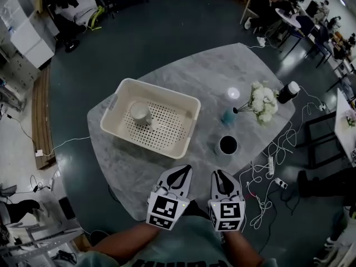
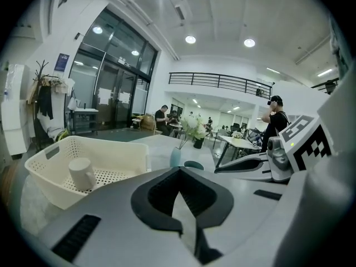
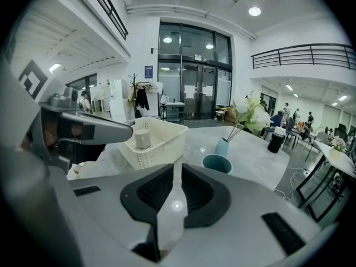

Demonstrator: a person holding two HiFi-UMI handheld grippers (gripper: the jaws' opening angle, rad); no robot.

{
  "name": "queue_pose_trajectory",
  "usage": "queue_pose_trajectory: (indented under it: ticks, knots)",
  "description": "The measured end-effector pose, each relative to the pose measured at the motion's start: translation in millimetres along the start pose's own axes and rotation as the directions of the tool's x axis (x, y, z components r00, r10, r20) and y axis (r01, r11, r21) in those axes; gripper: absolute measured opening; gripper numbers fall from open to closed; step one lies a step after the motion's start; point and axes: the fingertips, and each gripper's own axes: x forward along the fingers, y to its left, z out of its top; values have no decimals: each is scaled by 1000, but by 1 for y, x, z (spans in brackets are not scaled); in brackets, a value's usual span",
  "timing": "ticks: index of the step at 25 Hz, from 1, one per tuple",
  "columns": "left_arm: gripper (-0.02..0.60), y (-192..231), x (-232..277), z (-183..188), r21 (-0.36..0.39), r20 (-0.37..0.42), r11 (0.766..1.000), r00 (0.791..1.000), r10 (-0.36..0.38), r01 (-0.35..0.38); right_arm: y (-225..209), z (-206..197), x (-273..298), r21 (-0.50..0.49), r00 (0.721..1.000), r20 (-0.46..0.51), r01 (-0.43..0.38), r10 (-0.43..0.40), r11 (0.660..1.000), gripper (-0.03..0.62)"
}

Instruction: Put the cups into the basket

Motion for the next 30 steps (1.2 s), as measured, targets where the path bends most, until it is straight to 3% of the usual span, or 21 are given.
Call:
queue_pose_trajectory:
  ticks: [9, 16, 30]
  knots:
    - [7, -7, 46, 0, -21, -36, 999, 998, 45, -46, -48, -7, 30, 6, 1000, -20, -12, 12, 1000, 210]
    - [6, -13, 72, -10, 3, -84, 998, 994, 63, -63, -76, -25, 61, -18, 997, -68, -46, 45, 999, 333]
    - [7, -4, 114, -35, 36, -169, 995, 981, 95, -90, -92, -40, 122, -40, 990, -73, -123, 120, 992, 388]
